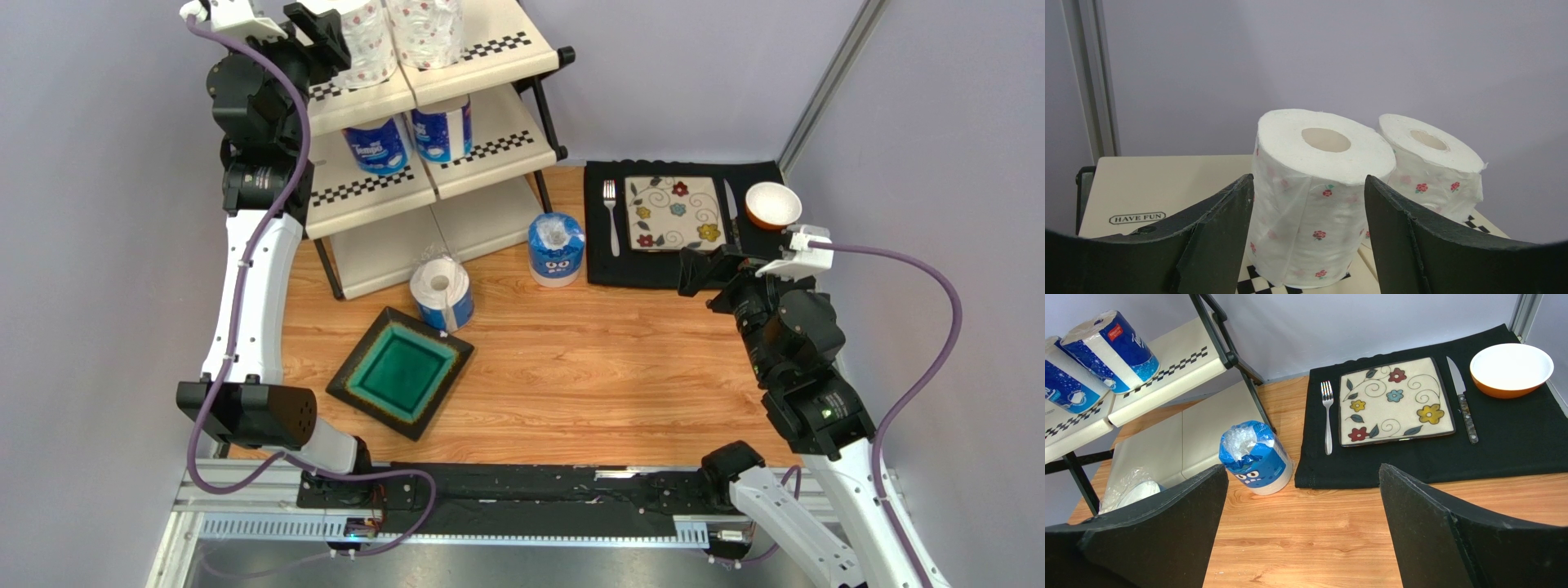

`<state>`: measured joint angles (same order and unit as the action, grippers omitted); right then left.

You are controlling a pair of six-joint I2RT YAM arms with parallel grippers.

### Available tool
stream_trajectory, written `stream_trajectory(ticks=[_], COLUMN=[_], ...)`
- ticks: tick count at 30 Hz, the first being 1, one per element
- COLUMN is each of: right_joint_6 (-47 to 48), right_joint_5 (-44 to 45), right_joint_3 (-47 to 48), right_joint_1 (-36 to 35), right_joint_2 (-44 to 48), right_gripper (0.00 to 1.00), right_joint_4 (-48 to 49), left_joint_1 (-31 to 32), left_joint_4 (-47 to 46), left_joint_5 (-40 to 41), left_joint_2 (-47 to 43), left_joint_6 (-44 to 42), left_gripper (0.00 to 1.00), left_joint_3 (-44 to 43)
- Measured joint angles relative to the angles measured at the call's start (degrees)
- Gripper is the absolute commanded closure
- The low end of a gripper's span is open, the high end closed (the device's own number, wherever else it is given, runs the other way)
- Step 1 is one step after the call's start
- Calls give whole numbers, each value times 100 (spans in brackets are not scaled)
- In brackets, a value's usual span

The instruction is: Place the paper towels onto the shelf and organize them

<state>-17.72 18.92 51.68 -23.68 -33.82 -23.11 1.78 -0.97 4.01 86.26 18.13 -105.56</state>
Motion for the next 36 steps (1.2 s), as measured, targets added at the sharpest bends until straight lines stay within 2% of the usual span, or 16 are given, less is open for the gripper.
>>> stream_trajectory(ticks=[6,9,11,18,21,29,36], right_joint_6=[0,-2,-26,-505,-828,-1255,-1353], right_joint_5=[-105,-216,-302,-984,-1292,-1888,-1939], right_joint_3=[0,0,0,-101,-153,-125,-140], right_joint_1=[0,0,0,0,0,0,0], right_joint_2=[-7,-55,-103,-527,-938,-2361,-2085], right_gripper=[3,3,3,4,4,5,6], right_joint_4=[0,0,2,225,415,352,267], left_joint_1=[0,-2,-2,-4,-4,-4,-4], left_joint_4=[-2,79,15,-160,-68,538,713], left_joint_5=[-214,-402,-518,-868,-964,-1069,-1104], left_joint_2=[-101,-448,-988,-3654,-4400,-5163,-5276], left_joint_6=[291,511,640,1113,1193,1314,1421], left_gripper=[23,23,20,19,19,19,22], left_joint_3=[-17,133,688,3436,4197,6059,7512])
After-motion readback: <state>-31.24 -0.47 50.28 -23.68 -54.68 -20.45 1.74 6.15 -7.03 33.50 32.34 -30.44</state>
